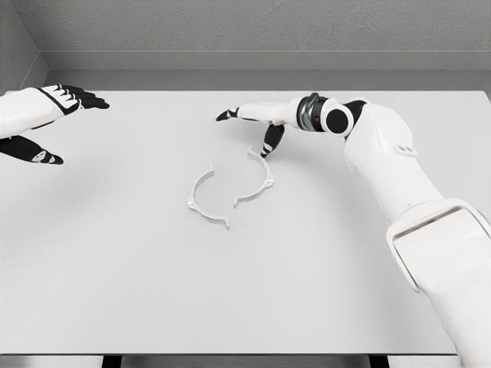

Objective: Assemble PVC drainage pipe clamps

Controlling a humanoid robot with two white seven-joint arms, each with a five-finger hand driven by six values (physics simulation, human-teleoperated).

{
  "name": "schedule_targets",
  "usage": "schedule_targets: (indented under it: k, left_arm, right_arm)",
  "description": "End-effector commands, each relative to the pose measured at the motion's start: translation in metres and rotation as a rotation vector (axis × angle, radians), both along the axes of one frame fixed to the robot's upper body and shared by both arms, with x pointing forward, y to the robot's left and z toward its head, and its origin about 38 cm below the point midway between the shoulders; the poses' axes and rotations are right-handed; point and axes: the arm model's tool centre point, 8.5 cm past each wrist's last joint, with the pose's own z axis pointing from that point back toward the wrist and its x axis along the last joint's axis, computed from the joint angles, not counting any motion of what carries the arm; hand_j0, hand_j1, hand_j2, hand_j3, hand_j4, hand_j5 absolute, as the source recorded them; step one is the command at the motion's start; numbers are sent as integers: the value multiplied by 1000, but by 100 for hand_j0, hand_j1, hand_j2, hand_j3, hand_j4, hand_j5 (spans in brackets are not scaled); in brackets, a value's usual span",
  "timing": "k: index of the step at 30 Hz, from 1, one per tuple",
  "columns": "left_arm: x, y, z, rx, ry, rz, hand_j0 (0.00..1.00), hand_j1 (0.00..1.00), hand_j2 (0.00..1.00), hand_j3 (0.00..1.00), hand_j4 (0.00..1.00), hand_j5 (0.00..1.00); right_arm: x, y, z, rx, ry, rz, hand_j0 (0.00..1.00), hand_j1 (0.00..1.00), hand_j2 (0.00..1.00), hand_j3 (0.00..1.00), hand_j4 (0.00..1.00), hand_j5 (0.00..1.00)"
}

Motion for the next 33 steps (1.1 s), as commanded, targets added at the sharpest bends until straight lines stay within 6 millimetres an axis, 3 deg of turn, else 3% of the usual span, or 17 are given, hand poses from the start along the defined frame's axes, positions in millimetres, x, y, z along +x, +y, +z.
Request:
schedule_targets:
  k: [1,33]
  left_arm:
    - [0,0,1,-6,1,2,100,100,100,100,100,100]
    - [0,3,5,-14,-11,9,100,100,100,100,100,100]
  right_arm:
    - [-1,2,2,17,-8,20,100,100,100,100,100,100]
    - [-7,11,-1,-44,-8,87,100,100,100,100,100,100]
